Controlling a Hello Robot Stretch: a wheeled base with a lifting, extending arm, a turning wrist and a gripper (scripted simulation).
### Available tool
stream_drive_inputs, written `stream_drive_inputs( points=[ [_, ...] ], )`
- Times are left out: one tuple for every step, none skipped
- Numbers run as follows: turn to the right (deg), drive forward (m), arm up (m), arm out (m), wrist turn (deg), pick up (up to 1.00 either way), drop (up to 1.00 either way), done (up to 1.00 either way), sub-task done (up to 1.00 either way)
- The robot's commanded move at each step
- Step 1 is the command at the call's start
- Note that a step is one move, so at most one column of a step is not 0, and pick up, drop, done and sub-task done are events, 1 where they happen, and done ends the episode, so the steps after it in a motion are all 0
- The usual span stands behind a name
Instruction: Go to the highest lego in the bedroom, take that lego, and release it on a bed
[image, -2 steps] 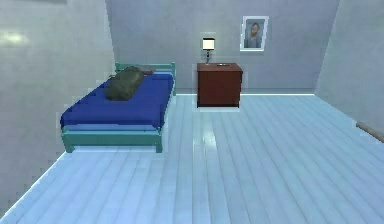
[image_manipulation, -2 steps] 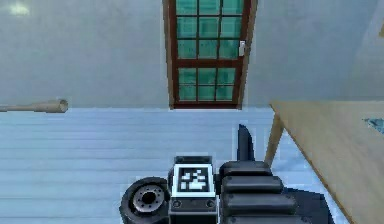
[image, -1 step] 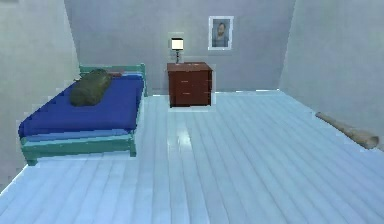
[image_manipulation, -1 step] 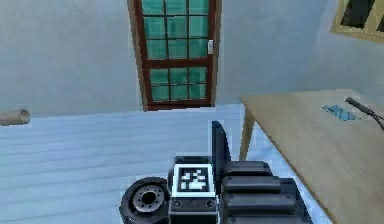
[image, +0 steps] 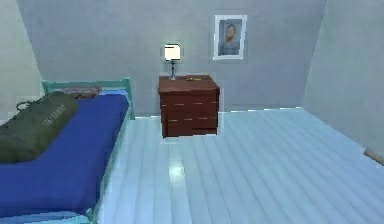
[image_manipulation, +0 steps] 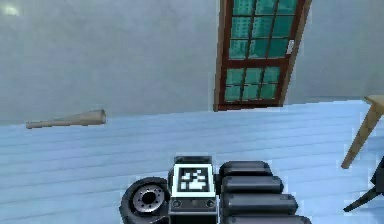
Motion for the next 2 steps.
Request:
stream_drive_inputs(
  points=[
    [3.0,0.0,0.0,0.0,0.0,0.0,0.0,0.0,0.0],
    [0.0,0.7,0.0,0.0,0.0,0.0,0.0,0.0,0.0]
  ],
)
